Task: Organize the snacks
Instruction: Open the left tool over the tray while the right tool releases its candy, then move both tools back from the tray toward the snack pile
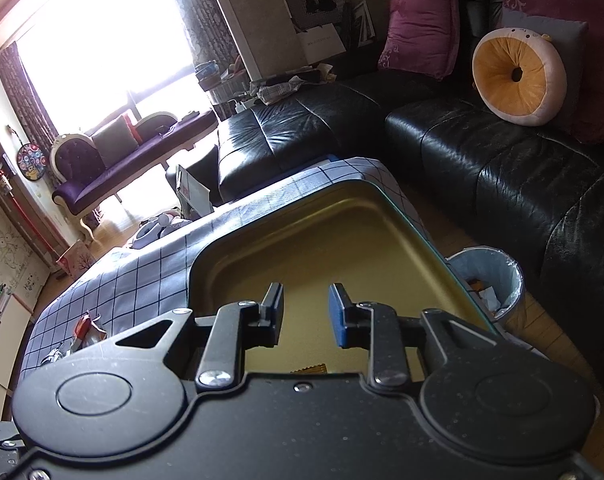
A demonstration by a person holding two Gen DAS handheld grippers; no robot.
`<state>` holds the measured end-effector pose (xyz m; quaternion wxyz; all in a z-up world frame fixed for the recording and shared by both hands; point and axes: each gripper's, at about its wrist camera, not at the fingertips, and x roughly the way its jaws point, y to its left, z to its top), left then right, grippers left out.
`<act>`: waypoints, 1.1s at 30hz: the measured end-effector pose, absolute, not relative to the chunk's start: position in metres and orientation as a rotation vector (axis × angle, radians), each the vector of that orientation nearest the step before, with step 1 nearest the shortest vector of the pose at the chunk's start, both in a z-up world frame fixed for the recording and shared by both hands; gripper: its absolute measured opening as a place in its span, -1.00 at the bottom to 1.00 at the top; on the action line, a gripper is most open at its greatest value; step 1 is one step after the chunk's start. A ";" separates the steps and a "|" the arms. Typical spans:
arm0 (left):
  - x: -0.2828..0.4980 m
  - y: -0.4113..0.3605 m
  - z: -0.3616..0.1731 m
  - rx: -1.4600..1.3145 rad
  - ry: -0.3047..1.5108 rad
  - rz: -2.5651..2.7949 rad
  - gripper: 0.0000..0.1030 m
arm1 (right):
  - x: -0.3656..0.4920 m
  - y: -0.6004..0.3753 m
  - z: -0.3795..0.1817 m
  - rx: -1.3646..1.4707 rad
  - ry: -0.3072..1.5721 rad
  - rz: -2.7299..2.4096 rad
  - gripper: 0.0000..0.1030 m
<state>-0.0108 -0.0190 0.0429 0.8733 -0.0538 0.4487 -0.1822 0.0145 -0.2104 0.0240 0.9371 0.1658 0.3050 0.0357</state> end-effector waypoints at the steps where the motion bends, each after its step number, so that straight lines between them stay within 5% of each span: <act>1: -0.011 -0.019 0.043 -0.112 0.936 -0.382 -0.46 | 0.015 -0.211 0.024 0.340 0.624 0.068 -0.27; 33: -0.001 0.032 0.050 -0.167 0.925 -0.169 -0.37 | 0.016 -0.169 0.021 0.313 0.706 0.082 -0.27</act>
